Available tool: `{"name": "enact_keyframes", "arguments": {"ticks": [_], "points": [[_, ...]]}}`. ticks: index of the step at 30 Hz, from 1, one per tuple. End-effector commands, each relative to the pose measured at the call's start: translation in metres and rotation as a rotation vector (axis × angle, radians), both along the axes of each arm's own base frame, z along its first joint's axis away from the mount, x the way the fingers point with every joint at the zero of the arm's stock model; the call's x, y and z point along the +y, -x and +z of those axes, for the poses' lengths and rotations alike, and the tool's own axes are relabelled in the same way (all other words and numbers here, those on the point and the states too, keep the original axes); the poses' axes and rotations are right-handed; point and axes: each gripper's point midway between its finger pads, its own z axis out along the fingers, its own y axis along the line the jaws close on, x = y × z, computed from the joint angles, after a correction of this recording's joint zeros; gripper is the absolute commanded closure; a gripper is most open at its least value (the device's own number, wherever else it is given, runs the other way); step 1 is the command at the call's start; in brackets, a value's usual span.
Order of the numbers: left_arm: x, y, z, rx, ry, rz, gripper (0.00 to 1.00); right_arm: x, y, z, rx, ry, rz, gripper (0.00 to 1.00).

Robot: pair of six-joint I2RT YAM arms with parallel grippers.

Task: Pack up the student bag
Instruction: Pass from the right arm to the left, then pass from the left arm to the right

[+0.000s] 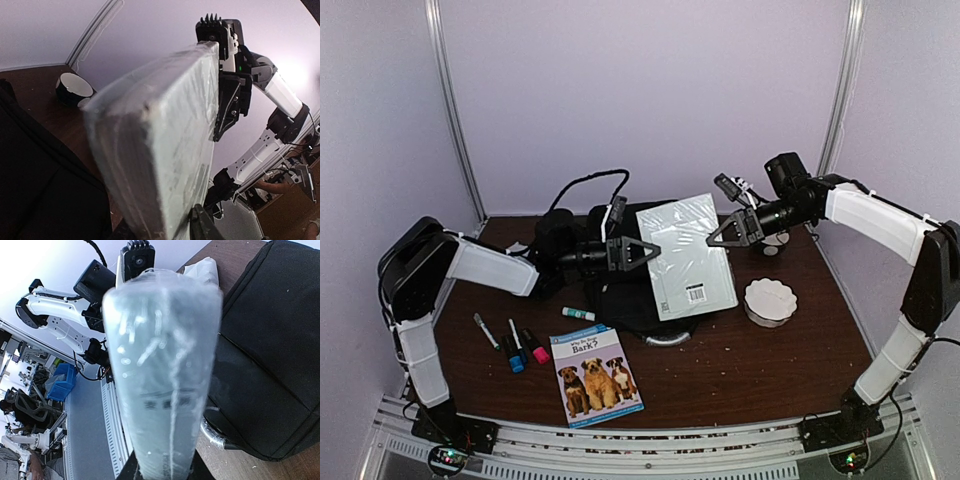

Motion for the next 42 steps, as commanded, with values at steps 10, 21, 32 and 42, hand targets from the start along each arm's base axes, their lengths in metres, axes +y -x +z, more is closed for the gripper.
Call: {"name": "enact_keyframes", "arguments": {"ticks": [10,21,32,42], "points": [[0.004,0.023,0.045,-0.114,0.159,-0.1,1.0,-0.009,-0.026,0.011,-0.041,-0.025,-0.071,0.75],[0.023,0.004,0.089,-0.108,0.327,-0.024,1.0,-0.03,-0.014,-0.008,-0.006,-0.115,-0.135,0.27],[0.027,-0.014,0.092,-0.06,0.382,0.052,1.0,-0.011,0.011,-0.019,0.068,-0.187,-0.037,0.34],[0.023,-0.018,0.086,-0.048,0.37,0.049,1.0,-0.007,0.015,-0.022,0.105,-0.205,-0.012,0.64]]}}
